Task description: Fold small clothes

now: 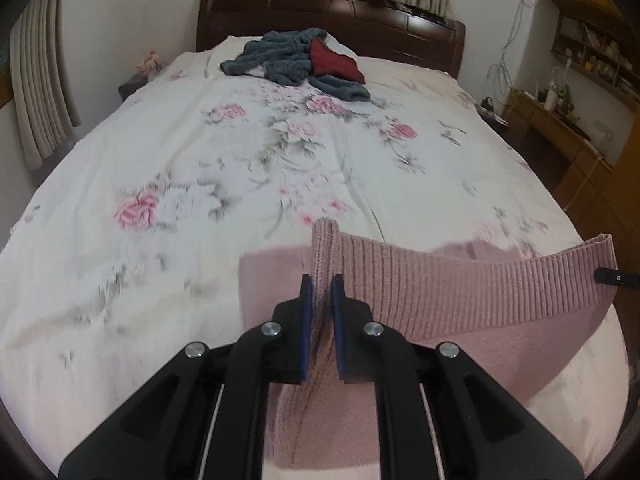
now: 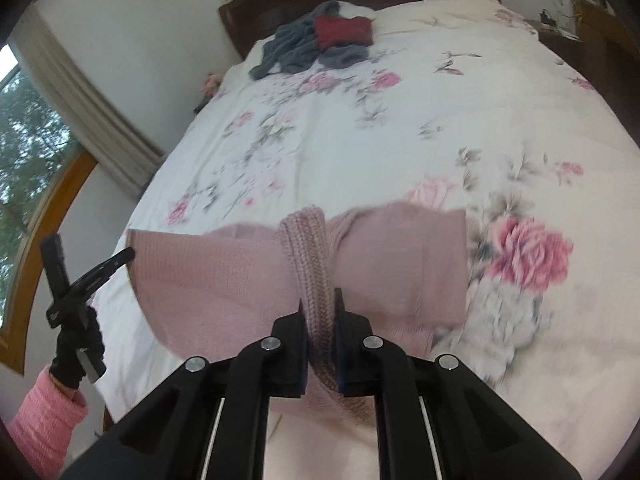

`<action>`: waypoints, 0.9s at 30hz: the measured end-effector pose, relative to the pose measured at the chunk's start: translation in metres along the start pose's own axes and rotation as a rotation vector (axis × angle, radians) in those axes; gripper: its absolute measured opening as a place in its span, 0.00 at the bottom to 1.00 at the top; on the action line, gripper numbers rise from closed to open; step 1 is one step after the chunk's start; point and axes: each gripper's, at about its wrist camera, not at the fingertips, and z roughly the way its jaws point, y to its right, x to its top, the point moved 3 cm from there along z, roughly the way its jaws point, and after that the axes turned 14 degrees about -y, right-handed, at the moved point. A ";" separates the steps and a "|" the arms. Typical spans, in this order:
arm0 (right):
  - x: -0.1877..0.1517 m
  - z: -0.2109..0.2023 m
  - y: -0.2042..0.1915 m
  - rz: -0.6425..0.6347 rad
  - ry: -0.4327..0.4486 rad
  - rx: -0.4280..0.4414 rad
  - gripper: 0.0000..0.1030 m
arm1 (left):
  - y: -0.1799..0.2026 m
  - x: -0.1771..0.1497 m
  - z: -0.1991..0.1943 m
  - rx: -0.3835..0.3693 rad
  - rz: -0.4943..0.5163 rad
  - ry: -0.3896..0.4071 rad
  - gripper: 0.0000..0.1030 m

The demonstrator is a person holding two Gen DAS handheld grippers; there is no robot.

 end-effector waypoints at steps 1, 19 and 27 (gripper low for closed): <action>0.009 0.005 0.004 0.013 0.002 -0.011 0.09 | -0.001 0.009 0.008 0.010 -0.001 0.001 0.07; 0.083 0.133 0.061 0.114 -0.129 -0.143 0.09 | -0.023 0.035 0.152 0.100 -0.025 -0.171 0.08; 0.078 0.154 0.085 0.161 -0.175 -0.169 0.17 | -0.040 0.028 0.179 0.107 -0.083 -0.256 0.15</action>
